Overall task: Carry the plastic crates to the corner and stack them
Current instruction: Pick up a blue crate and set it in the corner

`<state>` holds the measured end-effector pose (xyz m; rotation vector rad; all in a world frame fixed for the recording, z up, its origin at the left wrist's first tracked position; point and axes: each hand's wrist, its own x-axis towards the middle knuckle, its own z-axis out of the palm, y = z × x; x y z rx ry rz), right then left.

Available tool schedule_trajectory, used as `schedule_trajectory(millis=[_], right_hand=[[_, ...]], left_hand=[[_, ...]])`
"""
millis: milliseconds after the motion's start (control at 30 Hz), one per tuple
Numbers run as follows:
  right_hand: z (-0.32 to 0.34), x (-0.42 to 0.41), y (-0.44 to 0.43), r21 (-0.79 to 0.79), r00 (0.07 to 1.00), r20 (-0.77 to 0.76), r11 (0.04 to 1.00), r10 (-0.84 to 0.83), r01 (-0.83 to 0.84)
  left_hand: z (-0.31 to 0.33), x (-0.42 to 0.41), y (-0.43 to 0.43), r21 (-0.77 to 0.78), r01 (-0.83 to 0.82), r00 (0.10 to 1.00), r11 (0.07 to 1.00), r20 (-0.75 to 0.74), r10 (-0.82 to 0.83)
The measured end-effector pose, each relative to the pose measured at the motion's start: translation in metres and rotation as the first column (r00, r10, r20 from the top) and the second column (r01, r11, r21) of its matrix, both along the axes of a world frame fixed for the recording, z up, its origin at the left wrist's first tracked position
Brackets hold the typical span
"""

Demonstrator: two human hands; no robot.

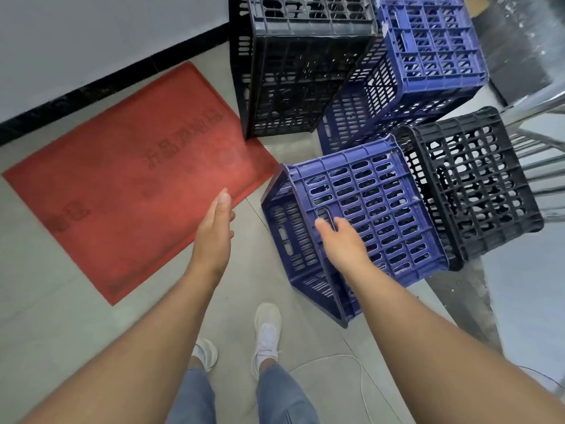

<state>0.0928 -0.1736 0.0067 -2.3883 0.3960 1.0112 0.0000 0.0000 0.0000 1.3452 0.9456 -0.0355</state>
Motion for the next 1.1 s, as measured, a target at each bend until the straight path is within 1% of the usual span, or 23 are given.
schedule_trajectory(millis=[33,100,200,300,467,533,733,833,1000,1100], right_hand=[[-0.005,-0.004,0.001,-0.050,0.998,-0.049,0.998,0.026,-0.029],[-0.020,-0.010,0.001,-0.103,0.993,-0.096,0.991,0.072,-0.082],[-0.035,-0.020,0.004,-0.136,0.991,-0.089,0.984,0.104,-0.116],[-0.048,-0.022,0.004,-0.145,0.993,-0.042,0.983,0.111,-0.116],[-0.056,-0.023,0.008,-0.251,0.982,0.074,0.956,0.176,-0.152],[-0.057,-0.027,0.012,-0.264,0.974,0.128,0.953,0.186,-0.148],[-0.046,-0.017,0.035,-0.258,0.935,0.314,0.963,0.163,-0.081],[-0.031,-0.005,0.038,-0.237,0.916,0.375,0.970,0.145,-0.056],[0.000,0.010,0.051,-0.137,0.907,0.386,0.983,0.167,-0.122],[0.021,0.012,0.073,-0.017,0.910,0.377,0.984,0.172,-0.179]], left_hand=[[0.000,0.000,0.001,-0.005,-0.006,1.000,1.000,0.004,0.006],[-0.005,-0.002,0.003,0.001,-0.013,1.000,1.000,0.002,0.013],[-0.010,-0.007,0.009,-0.015,-0.021,1.000,1.000,0.003,0.022],[-0.023,-0.019,0.018,-0.010,-0.037,0.999,0.999,-0.005,0.037],[-0.052,-0.044,0.027,-0.007,-0.068,0.997,0.998,-0.034,0.068],[-0.060,-0.054,0.028,-0.013,-0.073,0.997,0.997,-0.033,0.073],[-0.091,-0.062,0.050,-0.010,-0.114,0.992,0.993,-0.051,0.113],[-0.107,-0.071,0.063,-0.011,-0.146,0.985,0.989,-0.098,0.144],[-0.124,-0.094,0.093,0.082,-0.176,0.955,0.981,-0.227,0.190],[-0.137,-0.106,0.115,0.148,-0.179,0.917,0.973,-0.334,0.219]])
